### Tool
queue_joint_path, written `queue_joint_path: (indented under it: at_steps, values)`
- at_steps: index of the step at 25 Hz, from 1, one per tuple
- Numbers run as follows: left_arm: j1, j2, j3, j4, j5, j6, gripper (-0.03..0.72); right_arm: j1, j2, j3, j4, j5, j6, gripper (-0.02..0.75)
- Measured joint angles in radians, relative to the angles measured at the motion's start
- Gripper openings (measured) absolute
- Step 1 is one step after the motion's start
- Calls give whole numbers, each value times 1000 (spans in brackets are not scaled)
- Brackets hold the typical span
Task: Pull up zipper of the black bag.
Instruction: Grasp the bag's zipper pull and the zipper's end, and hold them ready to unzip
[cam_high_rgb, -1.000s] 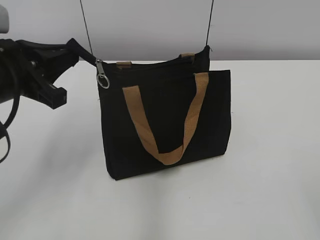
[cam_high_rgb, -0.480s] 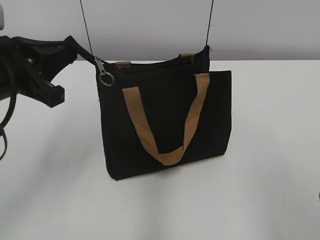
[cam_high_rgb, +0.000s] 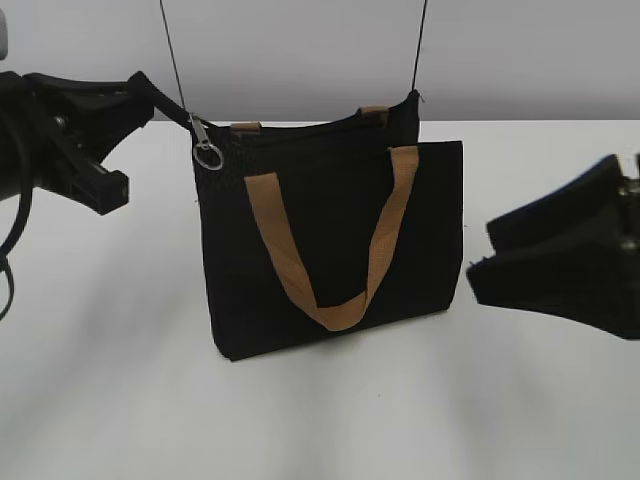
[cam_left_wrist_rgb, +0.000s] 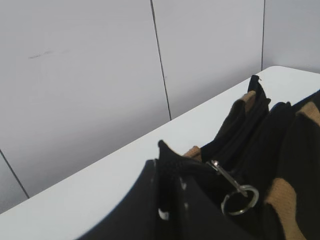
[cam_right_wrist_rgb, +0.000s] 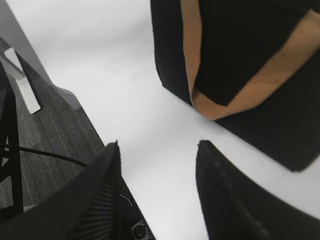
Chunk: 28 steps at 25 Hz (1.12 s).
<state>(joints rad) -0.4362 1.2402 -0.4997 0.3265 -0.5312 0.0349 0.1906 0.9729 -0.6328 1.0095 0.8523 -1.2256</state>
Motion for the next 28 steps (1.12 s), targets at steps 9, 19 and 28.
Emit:
queue_joint_path:
  at_steps: [9, 19, 28]
  values:
    - [0, 0, 0, 0, 0, 0, 18, 170, 382, -255, 80, -53, -129, 382]
    - [0, 0, 0, 0, 0, 0, 18, 317, 680, -508, 83, -171, -154, 382]
    - [0, 0, 0, 0, 0, 0, 18, 370, 846, -662, 99, -190, -155, 352]
